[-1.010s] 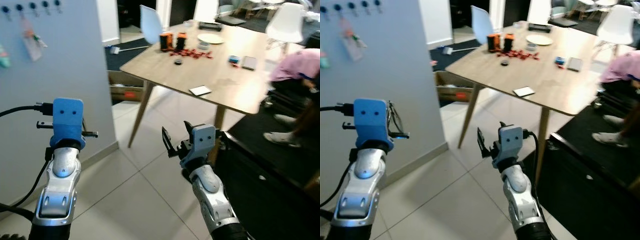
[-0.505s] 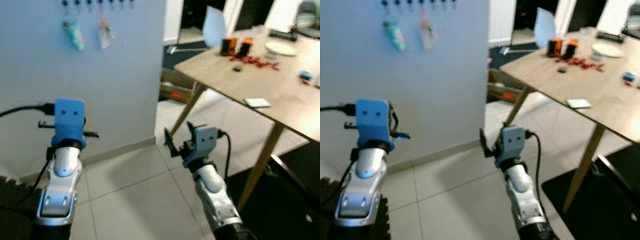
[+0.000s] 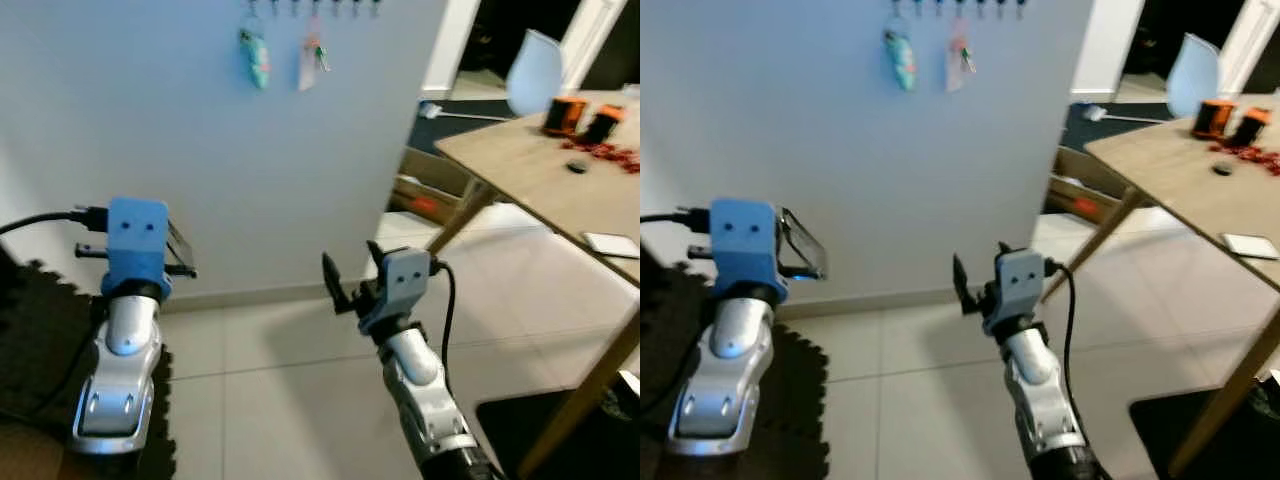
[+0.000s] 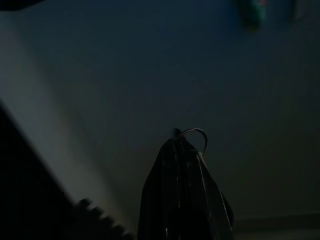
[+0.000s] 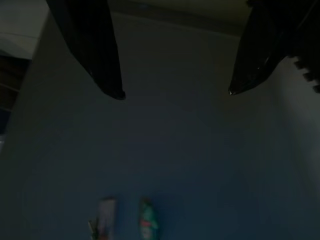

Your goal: Hang keys on a hook

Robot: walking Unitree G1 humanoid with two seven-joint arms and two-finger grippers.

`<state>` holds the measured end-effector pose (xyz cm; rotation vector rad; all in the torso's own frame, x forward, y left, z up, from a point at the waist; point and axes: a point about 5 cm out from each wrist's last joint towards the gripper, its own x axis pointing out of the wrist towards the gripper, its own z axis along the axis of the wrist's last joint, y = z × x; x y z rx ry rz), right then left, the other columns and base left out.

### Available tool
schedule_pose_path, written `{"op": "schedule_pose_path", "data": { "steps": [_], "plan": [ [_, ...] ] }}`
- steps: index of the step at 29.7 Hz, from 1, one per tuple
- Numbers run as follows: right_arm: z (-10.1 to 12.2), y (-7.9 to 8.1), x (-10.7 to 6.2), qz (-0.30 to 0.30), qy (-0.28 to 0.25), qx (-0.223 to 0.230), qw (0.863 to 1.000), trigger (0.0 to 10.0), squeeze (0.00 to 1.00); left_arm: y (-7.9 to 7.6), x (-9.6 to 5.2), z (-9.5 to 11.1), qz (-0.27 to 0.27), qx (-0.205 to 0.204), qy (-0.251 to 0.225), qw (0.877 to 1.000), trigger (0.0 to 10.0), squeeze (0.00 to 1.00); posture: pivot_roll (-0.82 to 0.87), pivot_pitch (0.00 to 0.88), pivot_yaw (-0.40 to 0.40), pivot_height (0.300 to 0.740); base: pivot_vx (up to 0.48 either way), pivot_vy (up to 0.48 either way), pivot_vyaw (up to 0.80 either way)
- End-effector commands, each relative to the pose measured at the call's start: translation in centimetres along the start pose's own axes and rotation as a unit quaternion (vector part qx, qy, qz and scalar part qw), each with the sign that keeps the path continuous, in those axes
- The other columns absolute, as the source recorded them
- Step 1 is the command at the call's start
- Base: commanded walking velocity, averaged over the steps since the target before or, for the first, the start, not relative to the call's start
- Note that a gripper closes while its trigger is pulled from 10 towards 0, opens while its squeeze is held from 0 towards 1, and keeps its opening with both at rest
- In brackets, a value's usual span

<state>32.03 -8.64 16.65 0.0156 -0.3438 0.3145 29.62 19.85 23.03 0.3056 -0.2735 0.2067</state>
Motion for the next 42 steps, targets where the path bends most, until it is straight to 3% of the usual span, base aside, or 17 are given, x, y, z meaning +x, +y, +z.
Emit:
{"op": "schedule_pose_path", "data": {
  "steps": [1, 18, 33, 42],
  "plan": [
    [-0.37, -0.38, -0.37, -0.008, 0.007, 0.002, 1.0, 10.0, 0.0, -0.87, -0.26, 0.12, -0.023, -0.002, -0.005, 1.0, 10.0, 0.0, 0.21, 0.139, -0.043, 0.74, 0.0, 0.0, 0.0],
    [-0.28, -0.27, -0.31, -0.005, 0.003, 0.01, 1.0, 10.0, 0.0, -1.16, -0.23, 0.11, -0.034, 0.014, -0.011, 0.999, 10.0, 0.0, 0.2, 0.127, -0.045, 0.74, 0.0, -0.029, 0.0],
    [-0.33, -0.26, -0.33, -0.004, 0.004, 0.01, 1.0, 10.0, 0.0, -1.03, -0.15, -0.05, -0.029, 0.02, -0.008, 0.999, 10.0, 0.0, 0.2, 0.126, -0.043, 0.74, 0.295, -0.369, 0.0],
    [-0.33, -0.19, -0.3, -0.004, 0.005, 0.011, 1.0, 10.0, 0.0, -0.89, -0.12, -0.16, -0.023, 0.021, -0.002, 1.0, 10.0, 0.0, 0.21, 0.133, -0.042, 0.74, 0.133, 0.0, 0.0]
  ]
}}
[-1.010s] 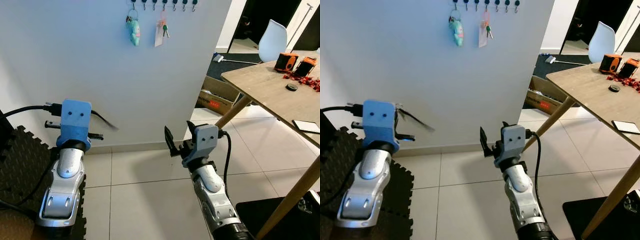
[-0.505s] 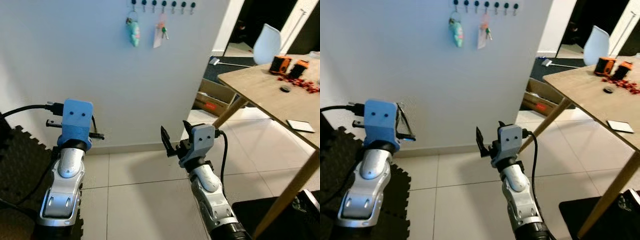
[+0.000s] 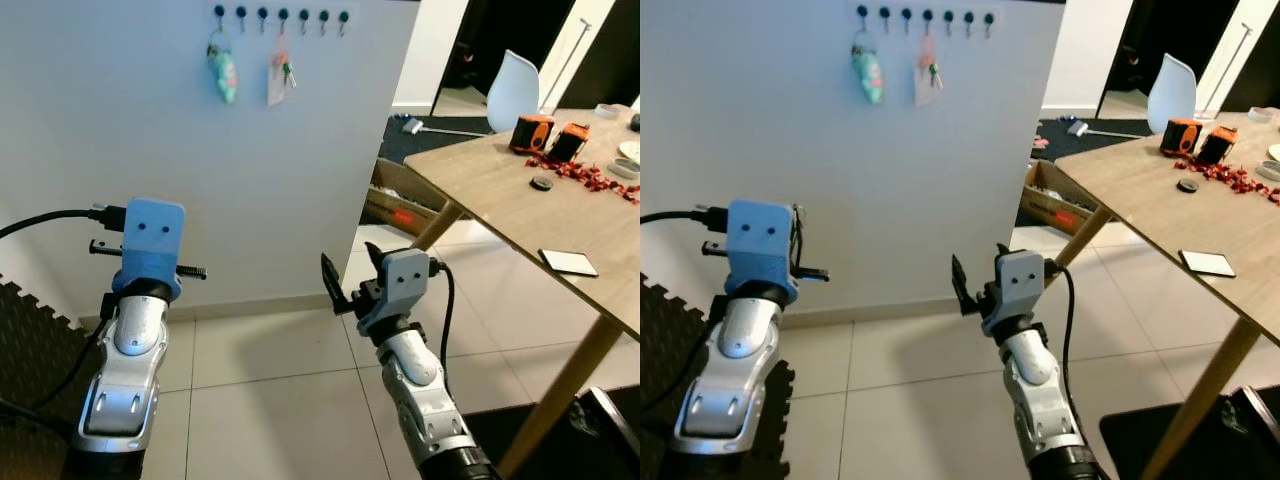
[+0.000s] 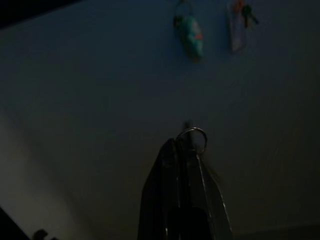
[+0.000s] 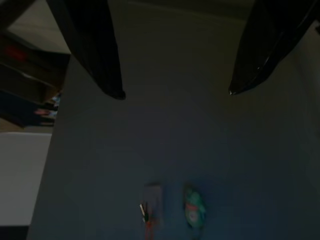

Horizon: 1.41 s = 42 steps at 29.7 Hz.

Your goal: Hang keys on a hook

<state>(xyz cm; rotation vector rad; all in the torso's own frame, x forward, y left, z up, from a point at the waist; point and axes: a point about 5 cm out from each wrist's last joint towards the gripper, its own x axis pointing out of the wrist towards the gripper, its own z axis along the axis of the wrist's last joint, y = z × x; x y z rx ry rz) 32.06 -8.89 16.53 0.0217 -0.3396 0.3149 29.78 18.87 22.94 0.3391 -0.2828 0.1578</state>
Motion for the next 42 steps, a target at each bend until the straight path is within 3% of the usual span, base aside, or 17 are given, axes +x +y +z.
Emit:
{"op": "schedule_pose_path", "data": {
  "steps": [1, 21, 42],
  "plan": [
    [-0.22, 0.05, -0.21, -0.003, 0.003, 0.008, 1.0, 10.0, 0.0, 0.09, -0.1, -0.36, 0.002, 0.008, 0.008, 1.0, 10.0, 0.0, 0.21, 0.133, -0.042, 0.74, 0.0, 0.0, 0.0],
    [-0.23, 0.22, -0.28, -0.001, 0.002, 0.008, 1.0, 10.0, 0.0, 0.04, -0.17, -0.02, -0.007, 0.018, -0.009, 1.0, 10.0, 0.0, 0.21, 0.142, -0.041, 0.74, 0.038, 0.0, 0.0],
    [-0.32, 0.27, -0.29, 0.001, 0.005, 0.007, 1.0, 10.0, 0.0, -0.08, -0.18, 0.22, -0.011, 0.015, -0.018, 1.0, 10.0, 0.0, 0.21, 0.143, -0.04, 0.74, 0.463, 0.0, 0.0]
  ]
}}
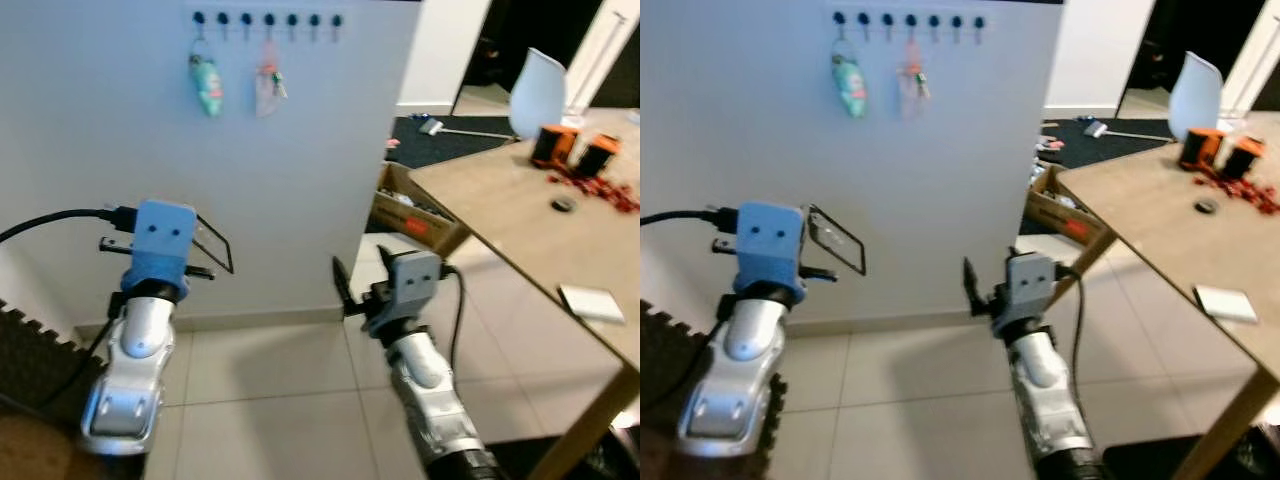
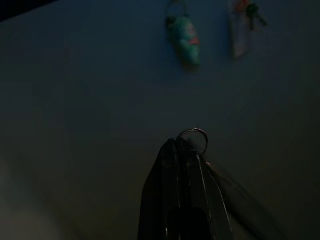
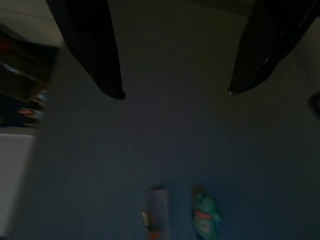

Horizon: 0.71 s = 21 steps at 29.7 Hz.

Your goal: Hang keys on a hook

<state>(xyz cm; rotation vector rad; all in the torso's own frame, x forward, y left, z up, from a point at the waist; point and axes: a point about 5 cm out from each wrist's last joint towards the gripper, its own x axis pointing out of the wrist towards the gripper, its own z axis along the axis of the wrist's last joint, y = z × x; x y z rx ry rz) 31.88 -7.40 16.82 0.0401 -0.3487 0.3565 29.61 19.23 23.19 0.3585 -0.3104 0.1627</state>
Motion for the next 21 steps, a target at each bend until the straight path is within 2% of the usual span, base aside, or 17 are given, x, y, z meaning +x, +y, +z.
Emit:
{"op": "schedule_pose_path", "data": {
  "steps": [1, 21],
  "plan": [
    [-0.5, -1.2, -0.7, -0.018, 0.011, -0.005, 1.0, 10.0, 0.0, -0.5, -0.1, 0.1, -0.015, 0.006, -0.005, 1.0, 10.0, 0.0, 0.21, 0.143, -0.04, 0.74, 0.439, 0.0, 0.0],
    [-0.6, -1.1, -0.7, -0.015, 0.013, -0.01, 1.0, 10.0, 0.0, -1.7, -0.1, 1.1, -0.036, 0.0, -0.027, 0.999, 10.0, 0.0, 0.21, 0.139, -0.043, 0.74, 0.431, 0.0, 0.0]
  ]
}}
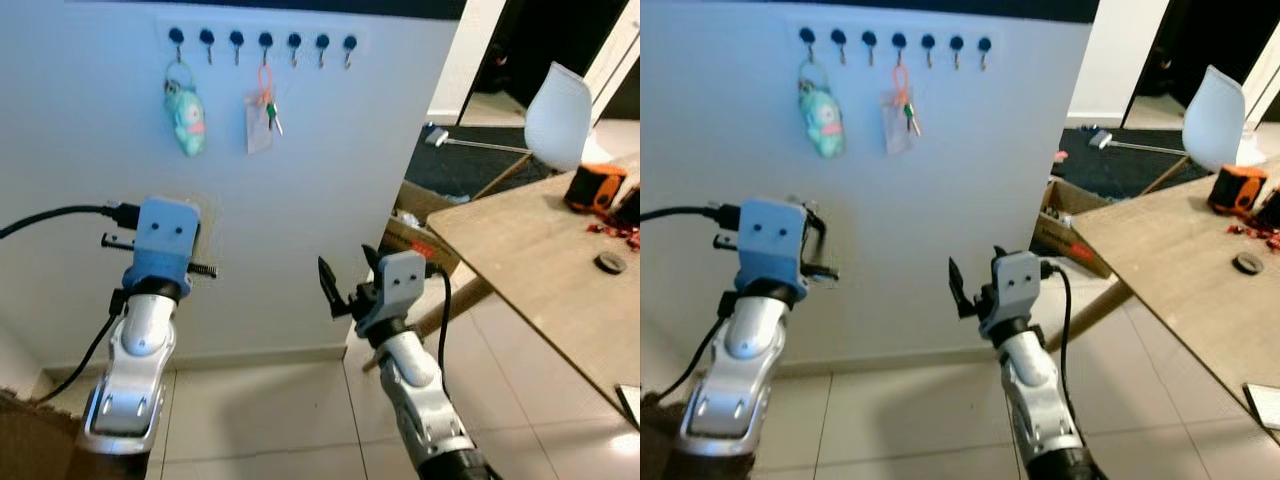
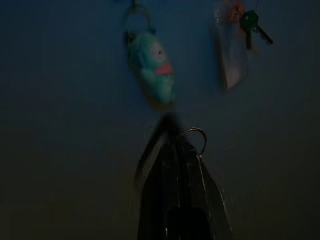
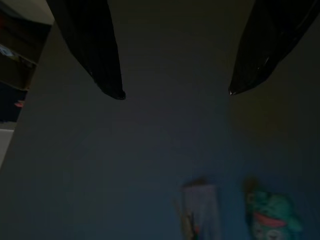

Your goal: Hang keys on a hook

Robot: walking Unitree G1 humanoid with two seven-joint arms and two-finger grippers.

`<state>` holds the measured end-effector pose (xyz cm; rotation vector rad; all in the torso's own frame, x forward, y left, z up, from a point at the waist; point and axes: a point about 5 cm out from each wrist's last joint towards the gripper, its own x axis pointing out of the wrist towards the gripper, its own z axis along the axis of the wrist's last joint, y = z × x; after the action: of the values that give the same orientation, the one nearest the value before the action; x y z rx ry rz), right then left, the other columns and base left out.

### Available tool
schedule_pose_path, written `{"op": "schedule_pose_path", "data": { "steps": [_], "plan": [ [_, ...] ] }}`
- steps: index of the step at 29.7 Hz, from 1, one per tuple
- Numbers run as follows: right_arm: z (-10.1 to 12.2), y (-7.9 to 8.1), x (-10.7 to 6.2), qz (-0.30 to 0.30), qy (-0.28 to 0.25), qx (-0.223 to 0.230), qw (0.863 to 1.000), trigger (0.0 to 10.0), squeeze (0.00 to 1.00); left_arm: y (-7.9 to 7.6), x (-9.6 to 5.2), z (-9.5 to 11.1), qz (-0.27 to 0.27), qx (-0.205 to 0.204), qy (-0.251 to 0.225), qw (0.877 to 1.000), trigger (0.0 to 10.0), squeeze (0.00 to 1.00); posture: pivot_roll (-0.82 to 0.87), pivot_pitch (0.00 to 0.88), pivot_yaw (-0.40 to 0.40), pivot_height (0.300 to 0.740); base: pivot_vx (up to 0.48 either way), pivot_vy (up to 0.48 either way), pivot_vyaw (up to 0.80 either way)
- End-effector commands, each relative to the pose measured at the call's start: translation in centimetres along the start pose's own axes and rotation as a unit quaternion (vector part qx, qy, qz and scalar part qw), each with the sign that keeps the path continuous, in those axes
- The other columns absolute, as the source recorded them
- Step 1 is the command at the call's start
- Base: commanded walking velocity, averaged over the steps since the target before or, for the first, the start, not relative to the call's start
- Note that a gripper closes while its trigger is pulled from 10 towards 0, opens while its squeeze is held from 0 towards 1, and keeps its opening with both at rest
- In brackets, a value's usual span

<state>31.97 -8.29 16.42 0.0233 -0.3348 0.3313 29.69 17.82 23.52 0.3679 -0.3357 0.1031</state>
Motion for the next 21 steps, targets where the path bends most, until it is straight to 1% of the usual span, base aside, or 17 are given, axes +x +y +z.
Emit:
{"op": "schedule_pose_path", "data": {
  "steps": [1, 3, 12, 17, 19, 21],
  "plan": [
    [-0.3, -0.3, -0.4, -0.004, 0.005, 0.003, 1.0, 10.0, 0.0, -0.5, -0.1, 0.4, -0.009, 0.002, -0.011, 1.0, 10.0, 0.0, 0.21, 0.139, -0.043, 0.74, 0.424, 0.0, 0.0],
    [-0.3, -0.3, -0.3, -0.005, 0.004, 0.009, 1.0, 10.0, 0.0, -0.5, -0.2, 0.5, -0.009, 0.002, -0.012, 1.0, 10.0, 0.0, 0.21, 0.136, -0.043, 0.74, 0.422, 0.0, 0.0],
    [-0.3, -0.3, -0.4, -0.006, 0.004, 0.011, 1.0, 10.0, 0.0, -0.7, -0.3, 0.6, -0.012, 0.003, -0.018, 1.0, 10.0, 0.0, 0.21, 0.134, -0.044, 0.74, 0.415, 0.0, 0.0],
    [-0.3, -0.3, -0.4, -0.005, 0.005, 0.013, 1.0, 10.0, 0.0, -0.8, -0.5, 0.8, -0.018, -0.006, -0.027, 0.999, 10.0, 0.0, 0.21, 0.136, -0.044, 0.74, 0.389, 0.0, 0.0],
    [-0.3, -0.3, -0.4, -0.004, 0.003, 0.014, 1.0, 10.0, 0.0, -1.1, -0.8, 1.7, -0.028, -0.029, -0.053, 0.998, 10.0, 0.0, 0.21, 0.142, -0.045, 0.74, 0.156, 0.0, 0.0],
    [-0.3, -0.3, -0.5, -0.003, 0.003, 0.014, 1.0, 10.0, 0.0, -1.1, -0.9, 1.9, -0.029, -0.033, -0.057, 0.997, 10.0, 0.0, 0.21, 0.142, -0.045, 0.74, 0.0, 0.0, 0.0]
  ]
}}
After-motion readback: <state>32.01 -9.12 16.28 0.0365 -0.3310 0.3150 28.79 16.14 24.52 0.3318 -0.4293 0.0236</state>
